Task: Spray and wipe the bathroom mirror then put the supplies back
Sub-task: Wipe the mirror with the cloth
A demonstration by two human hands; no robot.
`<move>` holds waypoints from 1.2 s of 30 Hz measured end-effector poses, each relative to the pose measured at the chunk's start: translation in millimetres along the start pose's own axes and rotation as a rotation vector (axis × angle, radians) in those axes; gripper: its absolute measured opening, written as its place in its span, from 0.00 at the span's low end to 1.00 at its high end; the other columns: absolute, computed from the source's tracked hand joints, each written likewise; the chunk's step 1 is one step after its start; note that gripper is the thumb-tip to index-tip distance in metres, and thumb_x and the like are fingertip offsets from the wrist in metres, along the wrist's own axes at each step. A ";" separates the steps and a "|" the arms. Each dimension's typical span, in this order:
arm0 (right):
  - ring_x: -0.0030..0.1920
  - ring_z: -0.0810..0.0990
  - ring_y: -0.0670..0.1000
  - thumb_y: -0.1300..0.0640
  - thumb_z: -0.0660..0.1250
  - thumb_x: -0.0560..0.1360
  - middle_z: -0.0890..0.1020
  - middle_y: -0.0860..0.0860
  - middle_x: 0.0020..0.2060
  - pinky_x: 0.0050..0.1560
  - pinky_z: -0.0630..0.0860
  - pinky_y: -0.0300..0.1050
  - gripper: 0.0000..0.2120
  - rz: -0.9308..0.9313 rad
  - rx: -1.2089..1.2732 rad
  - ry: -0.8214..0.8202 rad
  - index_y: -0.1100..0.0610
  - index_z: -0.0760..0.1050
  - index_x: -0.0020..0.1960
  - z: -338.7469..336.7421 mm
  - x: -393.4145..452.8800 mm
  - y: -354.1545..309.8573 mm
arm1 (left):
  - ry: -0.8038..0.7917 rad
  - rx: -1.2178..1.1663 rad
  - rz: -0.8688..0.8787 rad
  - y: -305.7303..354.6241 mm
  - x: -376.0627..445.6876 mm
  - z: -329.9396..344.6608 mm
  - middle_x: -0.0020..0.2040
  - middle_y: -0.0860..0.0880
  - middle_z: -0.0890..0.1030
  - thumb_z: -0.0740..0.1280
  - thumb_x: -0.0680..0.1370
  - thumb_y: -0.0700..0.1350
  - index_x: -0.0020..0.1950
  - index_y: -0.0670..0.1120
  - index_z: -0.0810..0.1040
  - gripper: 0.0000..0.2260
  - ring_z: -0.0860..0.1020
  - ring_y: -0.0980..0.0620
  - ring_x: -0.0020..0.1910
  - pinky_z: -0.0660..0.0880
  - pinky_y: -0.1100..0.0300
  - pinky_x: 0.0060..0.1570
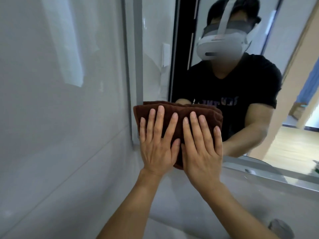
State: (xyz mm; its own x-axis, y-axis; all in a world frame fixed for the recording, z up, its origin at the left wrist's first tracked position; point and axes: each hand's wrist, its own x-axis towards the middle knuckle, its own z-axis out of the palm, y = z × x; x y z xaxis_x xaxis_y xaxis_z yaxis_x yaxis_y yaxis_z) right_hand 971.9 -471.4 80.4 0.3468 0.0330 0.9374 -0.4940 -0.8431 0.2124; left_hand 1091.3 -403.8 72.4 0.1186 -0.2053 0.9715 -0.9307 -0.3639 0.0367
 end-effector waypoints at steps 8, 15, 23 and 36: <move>0.81 0.53 0.55 0.57 0.54 0.83 0.56 0.56 0.80 0.80 0.49 0.56 0.26 0.031 -0.021 -0.069 0.59 0.58 0.80 6.9 -14.7 -12.1 | -0.047 -0.010 -0.031 -9.7 -20.3 1.1 0.83 0.47 0.49 0.48 0.85 0.56 0.83 0.53 0.48 0.26 0.49 0.46 0.82 0.48 0.43 0.79; 0.81 0.52 0.54 0.56 0.47 0.84 0.52 0.55 0.81 0.80 0.45 0.56 0.25 0.040 0.018 -0.120 0.59 0.53 0.81 13.7 5.6 -44.2 | -0.041 -0.001 -0.097 -38.7 -15.8 -7.2 0.83 0.47 0.47 0.46 0.85 0.55 0.83 0.51 0.47 0.26 0.50 0.44 0.82 0.48 0.43 0.79; 0.81 0.52 0.53 0.55 0.52 0.81 0.54 0.55 0.81 0.80 0.45 0.55 0.28 0.004 -0.003 -0.151 0.60 0.56 0.80 10.1 28.6 -41.5 | -0.057 0.027 -0.086 -43.3 4.5 -14.8 0.82 0.44 0.51 0.47 0.85 0.55 0.83 0.50 0.48 0.27 0.52 0.44 0.82 0.50 0.45 0.79; 0.81 0.48 0.54 0.55 0.48 0.83 0.52 0.56 0.81 0.80 0.46 0.56 0.28 -0.011 -0.064 -0.080 0.60 0.50 0.81 -23.6 154.3 -8.1 | 0.002 0.033 -0.015 -40.7 137.4 -45.7 0.82 0.42 0.54 0.54 0.83 0.51 0.81 0.46 0.54 0.27 0.51 0.44 0.82 0.51 0.43 0.79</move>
State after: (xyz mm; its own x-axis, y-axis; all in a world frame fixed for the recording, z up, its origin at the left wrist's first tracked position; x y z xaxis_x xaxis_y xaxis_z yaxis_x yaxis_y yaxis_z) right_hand 1010.6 -446.8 229.9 0.4140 -0.0030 0.9103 -0.5389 -0.8067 0.2425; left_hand 1129.6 -375.7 215.2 0.1320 -0.1981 0.9712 -0.9168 -0.3969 0.0437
